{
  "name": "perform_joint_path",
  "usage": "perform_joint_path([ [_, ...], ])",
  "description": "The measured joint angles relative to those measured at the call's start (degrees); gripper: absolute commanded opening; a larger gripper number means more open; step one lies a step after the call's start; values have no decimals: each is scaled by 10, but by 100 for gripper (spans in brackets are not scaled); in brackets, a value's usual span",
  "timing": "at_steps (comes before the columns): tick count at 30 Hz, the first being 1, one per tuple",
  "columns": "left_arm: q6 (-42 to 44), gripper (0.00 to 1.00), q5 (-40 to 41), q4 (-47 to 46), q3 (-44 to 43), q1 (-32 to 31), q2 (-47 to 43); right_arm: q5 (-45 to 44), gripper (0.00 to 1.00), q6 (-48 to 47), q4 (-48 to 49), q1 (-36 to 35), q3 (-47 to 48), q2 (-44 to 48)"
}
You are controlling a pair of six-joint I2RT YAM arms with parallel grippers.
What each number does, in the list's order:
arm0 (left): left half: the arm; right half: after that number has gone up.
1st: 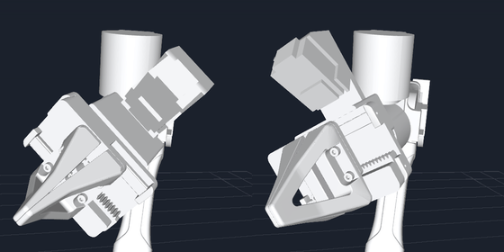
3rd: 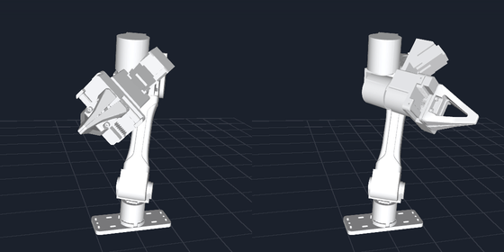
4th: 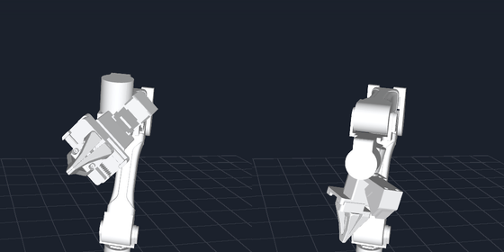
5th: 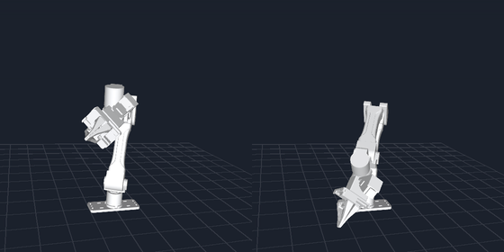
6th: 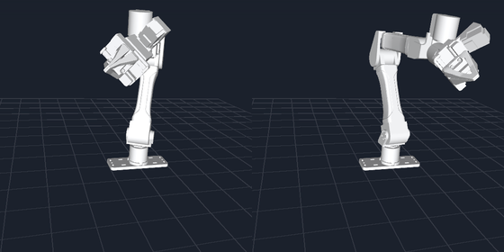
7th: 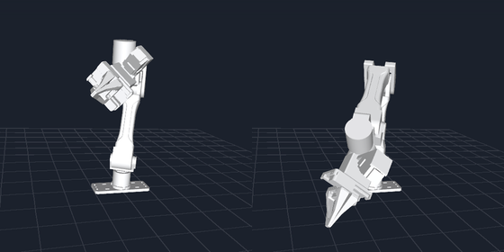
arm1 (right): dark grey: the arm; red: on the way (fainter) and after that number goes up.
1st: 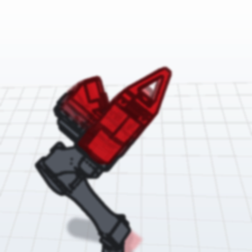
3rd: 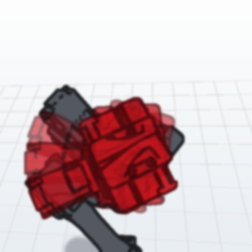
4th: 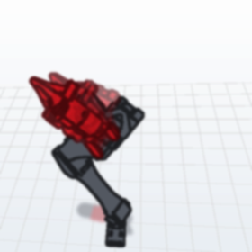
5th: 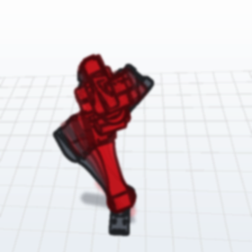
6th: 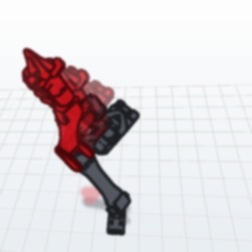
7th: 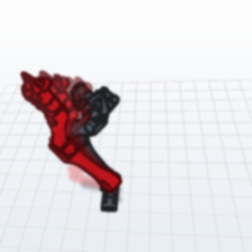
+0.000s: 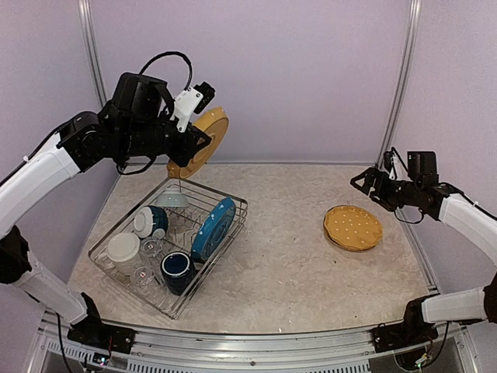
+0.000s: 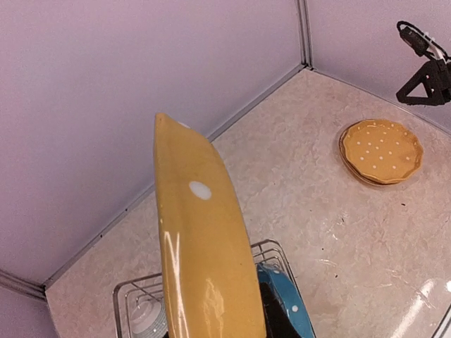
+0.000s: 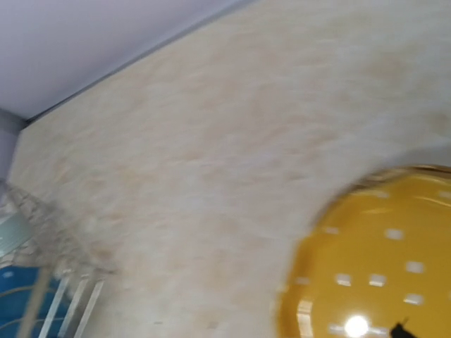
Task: Unload the mixed dishes from the dish rack
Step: Pass from the left arm to the right
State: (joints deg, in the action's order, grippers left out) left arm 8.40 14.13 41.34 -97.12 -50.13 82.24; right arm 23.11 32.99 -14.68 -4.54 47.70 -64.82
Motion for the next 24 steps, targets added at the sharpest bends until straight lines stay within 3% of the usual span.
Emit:
perform_joint_path([
  [9, 115, 0, 45, -267, 59, -49, 50, 39, 99, 32, -6, -45, 28, -13],
  [18, 279, 0, 36, -464, 74, -111, 182, 89, 99, 9, -108, -45, 80, -6],
  [24, 395, 0, 31, -546, 123, -154, 244, 92, 99, 10, -153, -46, 112, -1],
])
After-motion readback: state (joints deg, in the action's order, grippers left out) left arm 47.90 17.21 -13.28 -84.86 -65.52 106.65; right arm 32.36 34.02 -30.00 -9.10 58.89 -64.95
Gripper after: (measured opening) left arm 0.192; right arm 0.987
